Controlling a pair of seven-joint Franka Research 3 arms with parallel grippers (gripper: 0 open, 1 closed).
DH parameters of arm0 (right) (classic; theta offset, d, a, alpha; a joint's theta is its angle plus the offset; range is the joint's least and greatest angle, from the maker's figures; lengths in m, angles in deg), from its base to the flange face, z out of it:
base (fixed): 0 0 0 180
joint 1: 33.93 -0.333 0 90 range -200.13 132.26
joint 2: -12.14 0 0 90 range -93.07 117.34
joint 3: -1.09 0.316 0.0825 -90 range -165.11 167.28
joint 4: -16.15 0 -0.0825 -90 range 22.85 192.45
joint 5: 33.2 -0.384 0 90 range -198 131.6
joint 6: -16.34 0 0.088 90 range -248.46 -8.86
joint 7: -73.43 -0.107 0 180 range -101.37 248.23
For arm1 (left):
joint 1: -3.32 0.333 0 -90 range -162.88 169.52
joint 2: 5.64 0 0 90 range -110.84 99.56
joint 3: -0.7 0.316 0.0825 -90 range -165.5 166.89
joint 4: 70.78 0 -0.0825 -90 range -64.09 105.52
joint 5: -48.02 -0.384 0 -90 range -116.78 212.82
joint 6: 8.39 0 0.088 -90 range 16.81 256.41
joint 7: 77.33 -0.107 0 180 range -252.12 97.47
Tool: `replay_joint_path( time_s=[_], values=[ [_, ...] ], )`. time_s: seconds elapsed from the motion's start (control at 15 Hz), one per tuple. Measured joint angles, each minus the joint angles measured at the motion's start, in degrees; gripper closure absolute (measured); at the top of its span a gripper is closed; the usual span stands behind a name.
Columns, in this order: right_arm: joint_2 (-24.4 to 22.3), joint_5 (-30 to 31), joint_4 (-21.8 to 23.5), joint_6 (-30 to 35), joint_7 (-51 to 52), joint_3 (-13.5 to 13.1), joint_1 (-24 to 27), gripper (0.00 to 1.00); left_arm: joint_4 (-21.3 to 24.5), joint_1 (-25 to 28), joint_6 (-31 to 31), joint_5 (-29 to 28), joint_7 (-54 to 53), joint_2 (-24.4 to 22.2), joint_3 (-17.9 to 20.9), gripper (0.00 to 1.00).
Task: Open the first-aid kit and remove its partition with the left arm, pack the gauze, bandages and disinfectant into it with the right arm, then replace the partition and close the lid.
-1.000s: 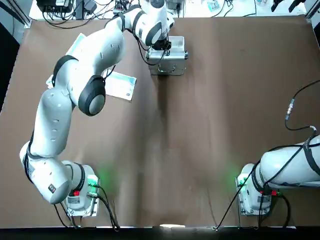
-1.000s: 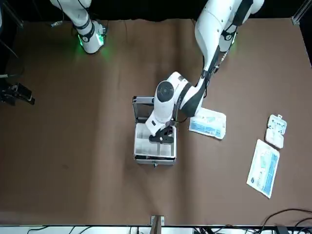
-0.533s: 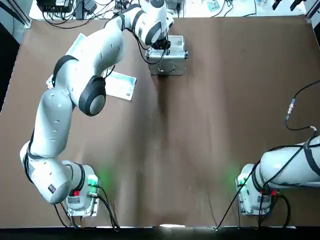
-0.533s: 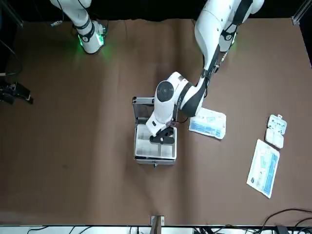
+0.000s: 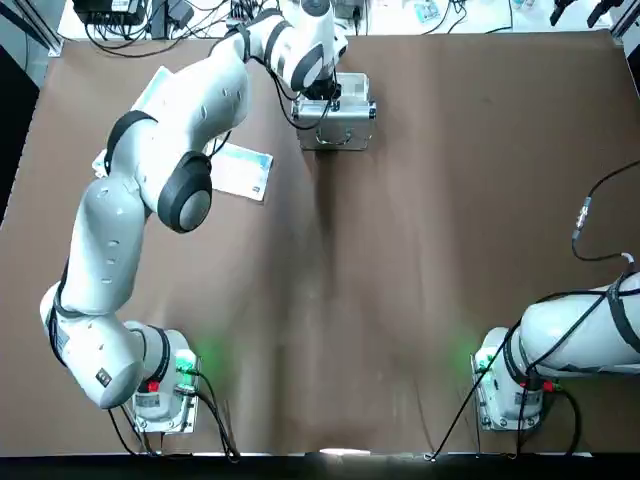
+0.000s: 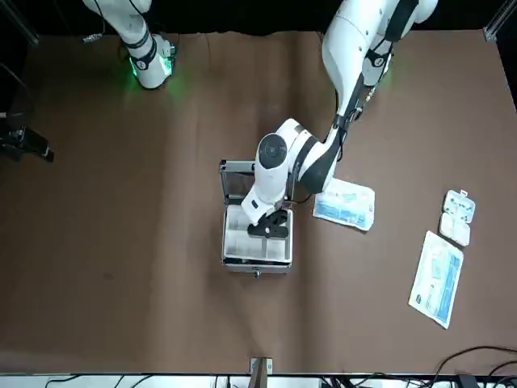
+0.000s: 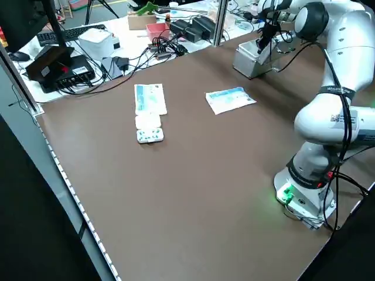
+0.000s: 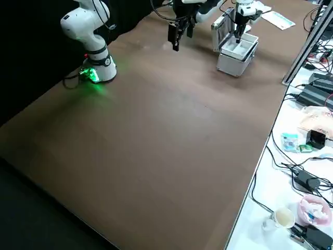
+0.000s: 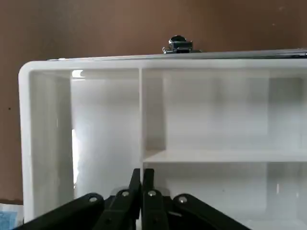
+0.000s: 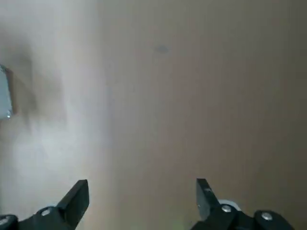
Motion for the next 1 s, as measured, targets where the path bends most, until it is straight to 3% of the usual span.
replay_joint_path(
  time_s=[1.0],
  values=[
    [0.00,0.76,0.09,0.39,0.00,0.27,-0.24,0.01,-0.11,-0.26,0.24,-0.34,-0.47,0.26,0.07,0.97]
  ],
)
